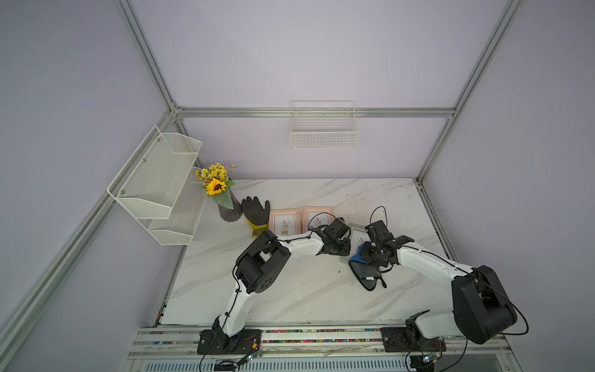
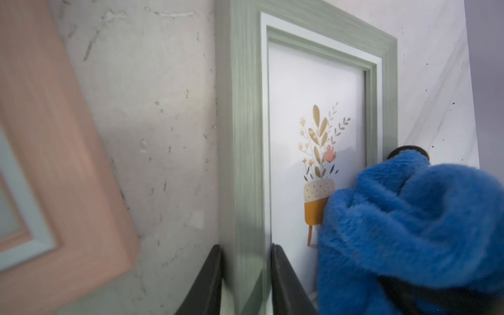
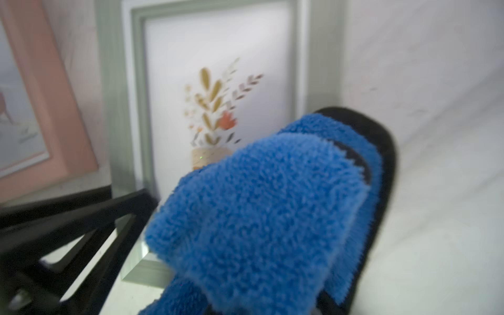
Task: Wipe the picture frame with a cloth
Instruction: Wipe the dirt from the picture frame.
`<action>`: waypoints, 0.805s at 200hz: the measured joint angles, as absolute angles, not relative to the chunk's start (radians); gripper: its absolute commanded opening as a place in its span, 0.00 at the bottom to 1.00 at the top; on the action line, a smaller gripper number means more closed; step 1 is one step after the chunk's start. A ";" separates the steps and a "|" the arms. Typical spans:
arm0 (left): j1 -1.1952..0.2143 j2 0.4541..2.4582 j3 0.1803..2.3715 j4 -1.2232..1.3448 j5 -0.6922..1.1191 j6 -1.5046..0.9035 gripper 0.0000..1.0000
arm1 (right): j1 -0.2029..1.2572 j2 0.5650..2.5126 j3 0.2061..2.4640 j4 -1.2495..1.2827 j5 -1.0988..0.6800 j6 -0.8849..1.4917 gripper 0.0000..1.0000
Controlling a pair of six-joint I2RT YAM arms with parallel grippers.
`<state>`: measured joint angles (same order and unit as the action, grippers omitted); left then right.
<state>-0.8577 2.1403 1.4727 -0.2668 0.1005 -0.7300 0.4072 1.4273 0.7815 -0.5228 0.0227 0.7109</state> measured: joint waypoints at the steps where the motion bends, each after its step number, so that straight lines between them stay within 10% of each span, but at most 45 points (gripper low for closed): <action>1: -0.858 2.140 1.472 -0.267 0.101 -0.730 0.28 | 0.413 1.428 0.781 -0.519 0.019 0.714 0.05; 161: -0.853 2.117 1.421 -0.221 0.103 -0.775 0.28 | 0.468 1.330 0.698 -0.550 0.119 0.881 0.04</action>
